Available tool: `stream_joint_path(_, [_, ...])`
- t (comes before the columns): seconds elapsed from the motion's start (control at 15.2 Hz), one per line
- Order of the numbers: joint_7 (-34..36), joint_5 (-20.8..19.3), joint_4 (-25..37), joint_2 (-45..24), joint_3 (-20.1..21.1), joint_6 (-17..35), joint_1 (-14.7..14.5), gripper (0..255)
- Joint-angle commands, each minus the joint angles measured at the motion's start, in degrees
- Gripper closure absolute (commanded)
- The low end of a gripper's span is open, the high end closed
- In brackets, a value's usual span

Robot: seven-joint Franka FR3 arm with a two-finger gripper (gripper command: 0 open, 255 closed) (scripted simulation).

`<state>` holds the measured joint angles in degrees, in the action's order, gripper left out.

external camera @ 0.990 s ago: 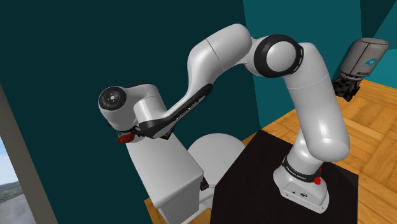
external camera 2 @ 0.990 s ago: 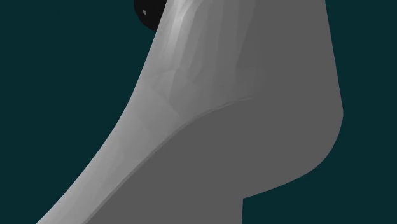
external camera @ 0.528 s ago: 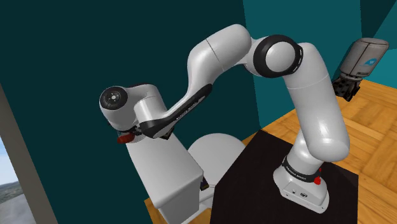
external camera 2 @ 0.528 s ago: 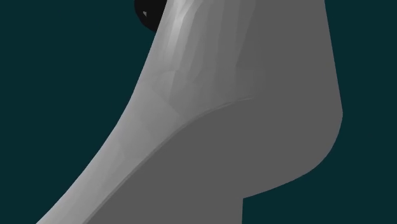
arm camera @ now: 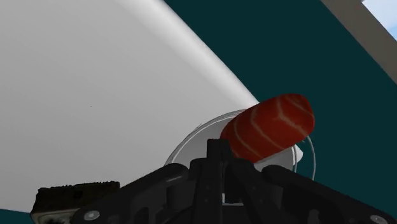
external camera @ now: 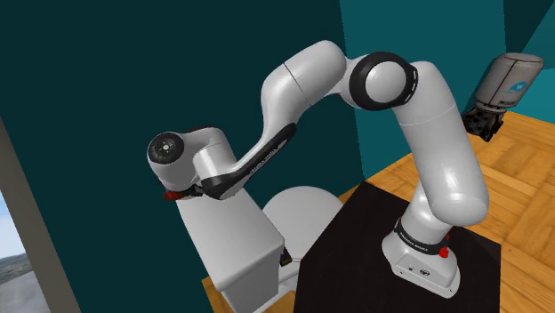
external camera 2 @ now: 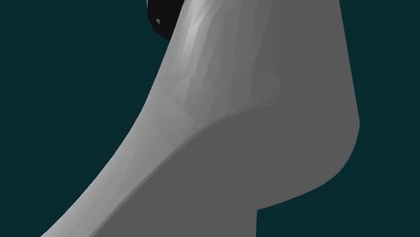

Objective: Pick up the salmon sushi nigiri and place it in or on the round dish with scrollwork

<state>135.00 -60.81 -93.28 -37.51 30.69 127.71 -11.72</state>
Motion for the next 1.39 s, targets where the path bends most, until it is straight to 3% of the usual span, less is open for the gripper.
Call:
stream_joint_path(0.0, [0.00, 0.00, 0.01, 0.01, 0.00, 0.00, 0.00, 0])
stream_joint_path(0.2, [-13.14, 26.89, -2.59, -3.10, 14.52, 15.73, 23.06, 0])
stream_joint_path(0.26, [-15.63, 30.77, -2.81, -5.39, 18.13, 17.21, 27.50, 0])
stream_joint_path(0.79, [-14.01, 27.50, 0.78, -10.47, 15.27, 18.80, 23.71, 0])
stream_joint_path(1.25, [-14.01, 27.50, 0.78, -10.47, 15.27, 18.80, 23.71, 0])
stream_joint_path(1.32, [-14.01, 27.50, 0.78, -10.47, 15.27, 18.80, 23.71, 255])
